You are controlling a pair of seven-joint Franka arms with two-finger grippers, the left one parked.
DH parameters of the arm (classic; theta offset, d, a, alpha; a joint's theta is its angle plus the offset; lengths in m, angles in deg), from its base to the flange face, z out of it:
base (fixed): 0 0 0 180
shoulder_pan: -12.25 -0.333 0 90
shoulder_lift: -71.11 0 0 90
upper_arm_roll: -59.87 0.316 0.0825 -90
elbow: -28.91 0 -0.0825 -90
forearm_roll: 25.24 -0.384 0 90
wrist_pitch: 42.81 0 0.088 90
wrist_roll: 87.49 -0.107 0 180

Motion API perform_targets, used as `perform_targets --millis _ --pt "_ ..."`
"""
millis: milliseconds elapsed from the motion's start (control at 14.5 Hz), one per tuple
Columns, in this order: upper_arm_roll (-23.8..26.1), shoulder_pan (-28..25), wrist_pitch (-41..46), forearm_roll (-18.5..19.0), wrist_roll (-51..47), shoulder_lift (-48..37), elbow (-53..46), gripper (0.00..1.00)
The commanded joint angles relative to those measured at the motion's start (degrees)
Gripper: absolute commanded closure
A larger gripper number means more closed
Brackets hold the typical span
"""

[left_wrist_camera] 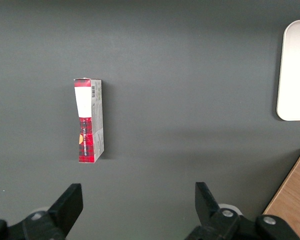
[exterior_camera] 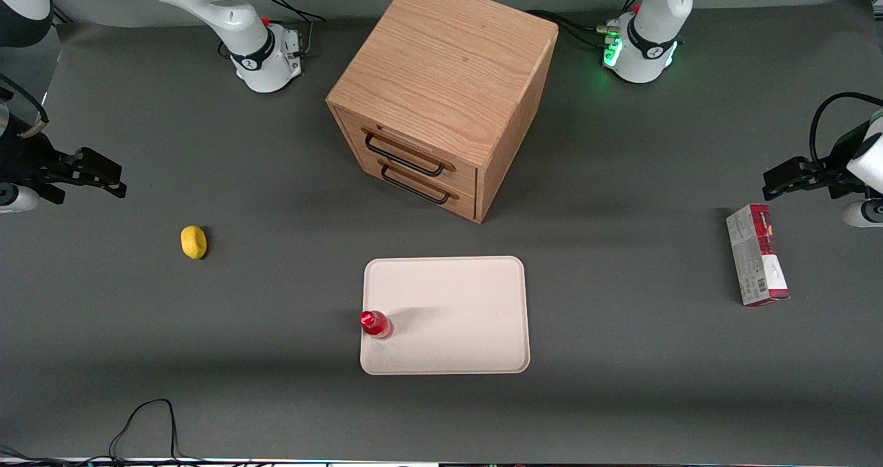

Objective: Place coke bottle on tray

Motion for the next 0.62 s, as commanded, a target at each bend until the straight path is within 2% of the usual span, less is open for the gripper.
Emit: perform_targets --millis 0,550 --pt "-1.19 -0.09 1.09 -0.46 -0.23 -1.18 1.11 0.0" --pt "-1.37 -0.09 3.73 -0.02 -1.46 -1.18 0.41 0.0"
